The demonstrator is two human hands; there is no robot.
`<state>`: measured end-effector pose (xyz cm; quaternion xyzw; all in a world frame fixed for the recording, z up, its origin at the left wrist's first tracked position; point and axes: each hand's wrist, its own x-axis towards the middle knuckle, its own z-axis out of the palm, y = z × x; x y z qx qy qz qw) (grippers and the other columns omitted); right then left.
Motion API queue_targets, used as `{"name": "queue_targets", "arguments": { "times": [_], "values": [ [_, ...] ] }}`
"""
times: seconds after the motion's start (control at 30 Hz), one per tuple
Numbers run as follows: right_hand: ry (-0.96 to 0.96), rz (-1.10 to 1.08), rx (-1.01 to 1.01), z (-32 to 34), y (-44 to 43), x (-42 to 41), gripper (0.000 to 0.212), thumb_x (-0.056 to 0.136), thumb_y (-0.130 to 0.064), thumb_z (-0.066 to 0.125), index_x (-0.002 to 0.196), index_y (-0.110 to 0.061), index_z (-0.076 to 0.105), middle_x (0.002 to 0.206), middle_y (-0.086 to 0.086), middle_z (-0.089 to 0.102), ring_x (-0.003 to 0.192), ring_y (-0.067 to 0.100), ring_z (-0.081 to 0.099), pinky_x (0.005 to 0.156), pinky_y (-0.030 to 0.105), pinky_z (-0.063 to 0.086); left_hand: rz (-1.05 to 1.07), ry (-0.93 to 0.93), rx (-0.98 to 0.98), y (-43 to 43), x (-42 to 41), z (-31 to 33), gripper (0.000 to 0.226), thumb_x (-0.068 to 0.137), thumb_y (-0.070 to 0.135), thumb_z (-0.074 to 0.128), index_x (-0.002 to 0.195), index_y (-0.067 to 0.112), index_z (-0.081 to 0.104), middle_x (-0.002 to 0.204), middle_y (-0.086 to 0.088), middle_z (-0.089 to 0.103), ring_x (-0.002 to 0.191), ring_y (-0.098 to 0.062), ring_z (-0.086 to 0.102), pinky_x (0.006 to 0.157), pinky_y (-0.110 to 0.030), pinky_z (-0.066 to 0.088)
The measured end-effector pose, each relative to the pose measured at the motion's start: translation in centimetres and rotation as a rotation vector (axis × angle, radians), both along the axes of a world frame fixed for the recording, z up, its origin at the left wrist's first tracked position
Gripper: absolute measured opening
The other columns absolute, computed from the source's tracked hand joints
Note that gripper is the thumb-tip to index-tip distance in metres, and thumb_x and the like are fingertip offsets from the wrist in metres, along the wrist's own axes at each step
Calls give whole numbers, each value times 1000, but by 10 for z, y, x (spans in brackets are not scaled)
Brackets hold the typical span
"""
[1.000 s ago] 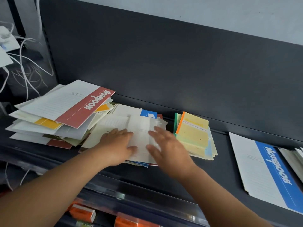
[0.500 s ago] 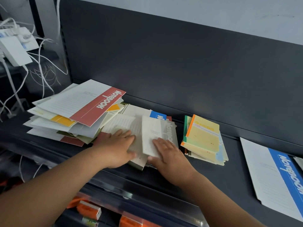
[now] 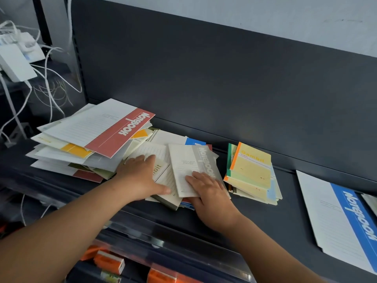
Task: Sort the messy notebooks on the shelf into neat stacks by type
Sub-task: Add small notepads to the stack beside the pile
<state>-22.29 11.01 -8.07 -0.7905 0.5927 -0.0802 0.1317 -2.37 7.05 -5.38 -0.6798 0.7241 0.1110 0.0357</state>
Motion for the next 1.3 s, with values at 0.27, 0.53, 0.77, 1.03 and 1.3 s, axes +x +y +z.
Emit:
{"name": "queue_targets", "arguments": {
  "times": [0.27, 0.53, 0.77, 1.03, 1.3],
  "values": [
    [-13, 12, 81, 4, 0, -3, 59, 98, -36, 45, 151, -36, 19, 161, -11, 12, 149, 12, 3, 122, 37, 3, 339, 443, -25, -7, 4, 25, 87, 78, 30, 77, 145, 17, 25, 116, 1, 48, 108, -22, 54, 76, -35, 53],
    [-193, -20, 163, 24, 2, 1, 58, 99, -49, 40, 151, -30, 24, 160, -11, 16, 147, 11, 11, 121, 35, 9, 398, 978, -246, -12, 23, 54, 50, 84, 4, 68, 129, 20, 53, 113, -6, 62, 90, -23, 62, 73, -32, 49],
    [-627, -217, -11, 39, -2, 12, 47, 100, -42, 42, 145, -30, 38, 150, -9, 40, 133, 11, 43, 98, 25, 44, 133, 785, -423, 2, 29, 116, 43, 81, 11, 72, 116, 29, 56, 90, 8, 67, 77, -14, 66, 68, -31, 51],
    [-934, -226, 67, 63, -2, -2, 25, 100, -17, 49, 107, -35, 64, 106, -10, 69, 97, 7, 61, 78, 20, 50, -28, 921, -230, -2, -12, 106, 47, 78, 10, 75, 116, 32, 58, 87, 4, 73, 79, -13, 71, 77, -36, 57],
    [-1000, -566, -53, 63, -7, -56, 27, 94, -8, 48, 94, -25, 68, 90, -6, 70, 79, 11, 58, 71, 31, 49, -19, 898, -266, -19, -56, 70, 54, 85, 25, 69, 135, 27, 46, 115, 6, 65, 100, -14, 63, 86, -35, 50]
  ]
}}
